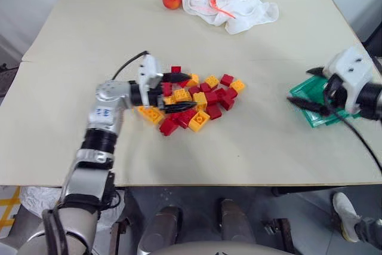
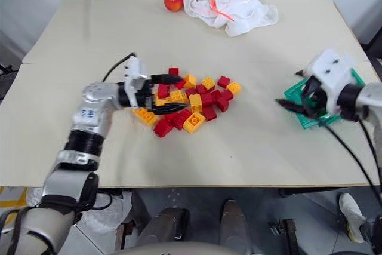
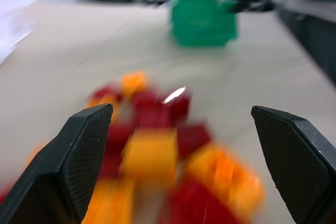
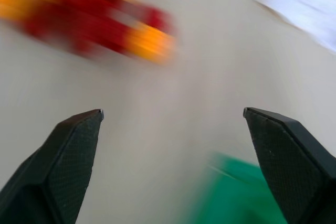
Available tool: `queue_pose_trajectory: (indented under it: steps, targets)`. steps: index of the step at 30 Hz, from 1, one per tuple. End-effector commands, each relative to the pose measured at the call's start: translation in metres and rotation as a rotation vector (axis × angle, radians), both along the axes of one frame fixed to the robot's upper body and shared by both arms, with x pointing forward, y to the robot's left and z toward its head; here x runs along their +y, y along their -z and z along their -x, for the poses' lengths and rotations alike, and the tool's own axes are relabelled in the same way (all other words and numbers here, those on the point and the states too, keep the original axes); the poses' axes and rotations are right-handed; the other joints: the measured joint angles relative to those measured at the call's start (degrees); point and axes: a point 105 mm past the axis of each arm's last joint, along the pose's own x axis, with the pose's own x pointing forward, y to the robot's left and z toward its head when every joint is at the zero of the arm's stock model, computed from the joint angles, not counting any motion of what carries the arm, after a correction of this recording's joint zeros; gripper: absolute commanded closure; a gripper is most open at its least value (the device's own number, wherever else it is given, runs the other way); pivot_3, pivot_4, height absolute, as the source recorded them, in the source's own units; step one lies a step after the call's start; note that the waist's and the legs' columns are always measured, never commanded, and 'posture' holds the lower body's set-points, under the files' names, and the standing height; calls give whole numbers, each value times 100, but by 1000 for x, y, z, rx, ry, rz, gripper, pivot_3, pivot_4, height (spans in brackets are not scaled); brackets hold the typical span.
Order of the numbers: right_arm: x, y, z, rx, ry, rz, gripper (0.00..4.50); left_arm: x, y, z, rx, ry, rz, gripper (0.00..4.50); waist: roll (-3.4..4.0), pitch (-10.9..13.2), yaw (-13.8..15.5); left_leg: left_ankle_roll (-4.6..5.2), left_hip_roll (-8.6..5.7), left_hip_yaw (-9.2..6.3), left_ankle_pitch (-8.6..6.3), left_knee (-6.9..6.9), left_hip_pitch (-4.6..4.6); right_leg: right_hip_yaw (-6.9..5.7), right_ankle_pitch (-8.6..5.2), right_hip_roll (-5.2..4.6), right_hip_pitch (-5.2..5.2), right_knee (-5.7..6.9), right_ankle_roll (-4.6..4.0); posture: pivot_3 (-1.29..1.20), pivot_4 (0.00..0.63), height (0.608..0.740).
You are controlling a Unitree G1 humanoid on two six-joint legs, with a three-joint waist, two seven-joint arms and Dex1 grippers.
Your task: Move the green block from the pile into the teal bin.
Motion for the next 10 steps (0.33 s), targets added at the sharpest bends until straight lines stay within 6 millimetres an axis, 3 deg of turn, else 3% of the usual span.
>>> queue_pose_trajectory:
  steps: [1,5,10]
  targets:
    - [9,6,14,-39,-151,-36,25,36,-1,8,-11,-78,5,0,3,1,-6,1,-4,0,-1,1,0,0,0,-3,-1,4,0,0,150,740]
    - [7,29,14,0,-183,-70,25,61,3,13,-21,-175,34,0,3,1,57,4,-9,-7,-1,21,0,-3,2,-5,11,-14,2,0,150,740]
    - [8,35,5,-12,-179,-108,25,77,6,22,9,-236,37,0,3,1,27,1,-3,-11,0,18,11,-5,7,-2,20,-14,-5,0,150,740]
